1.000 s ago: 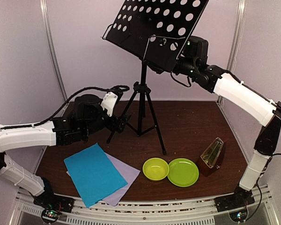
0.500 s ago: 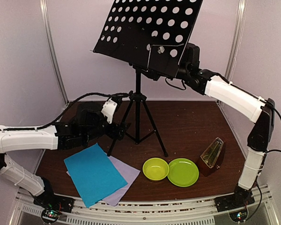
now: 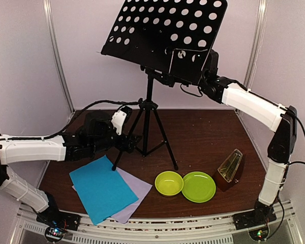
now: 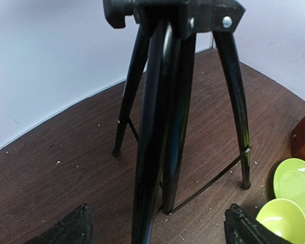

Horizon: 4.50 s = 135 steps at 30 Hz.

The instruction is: Set up the instrument practice props

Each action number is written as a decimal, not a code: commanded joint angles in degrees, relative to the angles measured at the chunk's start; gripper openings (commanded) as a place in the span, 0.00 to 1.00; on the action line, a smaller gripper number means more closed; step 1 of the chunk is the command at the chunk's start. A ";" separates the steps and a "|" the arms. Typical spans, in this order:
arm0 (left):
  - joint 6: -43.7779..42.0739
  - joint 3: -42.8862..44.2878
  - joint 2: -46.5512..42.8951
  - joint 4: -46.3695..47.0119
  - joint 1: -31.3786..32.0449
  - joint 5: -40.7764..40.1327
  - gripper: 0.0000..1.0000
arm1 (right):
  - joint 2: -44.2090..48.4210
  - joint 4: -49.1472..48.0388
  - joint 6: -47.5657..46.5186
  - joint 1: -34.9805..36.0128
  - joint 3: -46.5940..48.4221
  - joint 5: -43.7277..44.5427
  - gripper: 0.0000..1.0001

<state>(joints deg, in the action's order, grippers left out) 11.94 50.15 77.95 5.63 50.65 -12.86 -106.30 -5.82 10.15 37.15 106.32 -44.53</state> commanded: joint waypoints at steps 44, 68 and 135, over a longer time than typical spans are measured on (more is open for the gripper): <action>2.01 4.41 11.76 9.34 -2.75 12.14 0.43 | 17.97 -8.33 -11.39 -1.72 -24.69 7.54 0.86; -0.15 -6.20 3.32 5.40 -3.89 16.76 0.75 | 30.34 4.28 -13.72 -0.48 -56.40 19.03 0.79; 1.74 -14.80 -3.81 0.27 -3.98 10.68 0.00 | 17.75 9.37 -27.32 2.71 -52.52 46.10 0.00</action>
<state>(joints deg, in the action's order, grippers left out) 11.35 37.32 79.42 5.23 47.42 1.08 -91.05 0.69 -16.40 42.37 53.19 -9.32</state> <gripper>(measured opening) 0.126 0.123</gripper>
